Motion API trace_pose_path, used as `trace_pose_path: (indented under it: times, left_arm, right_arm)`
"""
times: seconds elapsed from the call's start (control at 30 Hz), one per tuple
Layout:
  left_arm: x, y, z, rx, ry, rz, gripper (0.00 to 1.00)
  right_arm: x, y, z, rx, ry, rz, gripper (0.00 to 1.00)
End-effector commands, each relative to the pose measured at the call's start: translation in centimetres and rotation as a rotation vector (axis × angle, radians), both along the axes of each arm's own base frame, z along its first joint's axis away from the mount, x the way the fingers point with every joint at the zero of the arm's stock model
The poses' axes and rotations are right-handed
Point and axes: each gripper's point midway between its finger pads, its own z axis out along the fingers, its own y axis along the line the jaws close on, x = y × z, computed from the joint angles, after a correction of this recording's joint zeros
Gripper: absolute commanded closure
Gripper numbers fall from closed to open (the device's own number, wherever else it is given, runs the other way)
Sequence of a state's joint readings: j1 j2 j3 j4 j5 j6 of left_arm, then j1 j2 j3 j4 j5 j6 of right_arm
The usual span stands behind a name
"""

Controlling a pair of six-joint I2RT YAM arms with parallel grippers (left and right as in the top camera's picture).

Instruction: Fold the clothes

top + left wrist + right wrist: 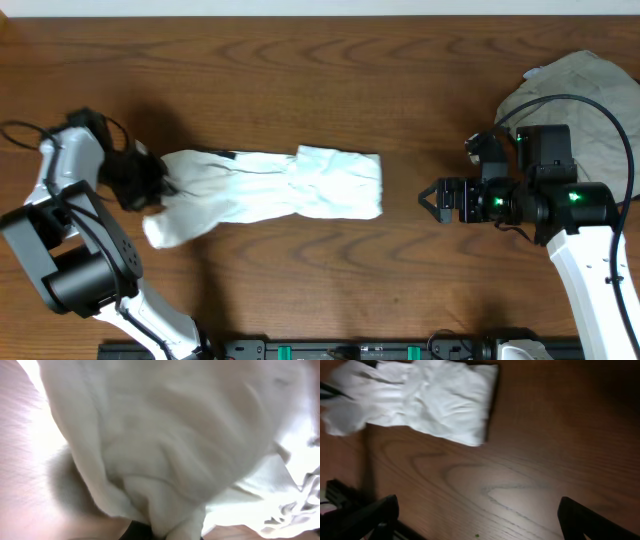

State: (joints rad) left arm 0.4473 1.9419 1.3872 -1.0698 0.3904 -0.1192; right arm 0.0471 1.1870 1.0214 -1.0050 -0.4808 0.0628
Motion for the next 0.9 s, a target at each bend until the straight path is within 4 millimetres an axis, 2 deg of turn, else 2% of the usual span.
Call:
trace_pose_path:
  times: [0.0, 0.1, 0.2, 0.33, 0.67, 0.77, 0.87]
  left_arm:
    - [1.4, 1.3, 2.5, 0.079, -0.004, 0.003, 0.94]
    - [2.4, -0.2, 4.9, 0.089, -0.022, -0.053, 0.94]
    - [3.0, -1.8, 6.1, 0.098, -0.049, -0.100, 0.94]
    - [3.3, -5.1, 7.3, 0.105, -0.078, -0.192, 0.94]
    - [1.9, -14.9, 8.1, 0.091, -0.060, -0.438, 0.94]
    - [1.4, -17.3, 8.0, 0.097, -0.056, -0.492, 0.94]
    - [0.9, -18.6, 7.9, 0.143, -0.043, -0.516, 0.94]
  right_arm:
    - [0.3, -0.5, 0.1, -0.034, -0.028, -0.001, 0.01]
    - [0.6, -0.5, 0.2, -0.033, -0.041, -0.001, 0.01]
    - [0.5, -0.5, 0.2, -0.033, -0.038, -0.002, 0.01]
    - [0.3, -0.5, 0.1, -0.033, -0.029, -0.002, 0.01]
    - [0.1, -0.5, 0.0, -0.033, -0.014, -0.005, 0.01]
    - [0.0, -0.5, 0.0, -0.032, -0.009, -0.007, 0.01]
    - [-0.1, -0.5, -0.1, -0.032, -0.004, -0.007, 0.01]
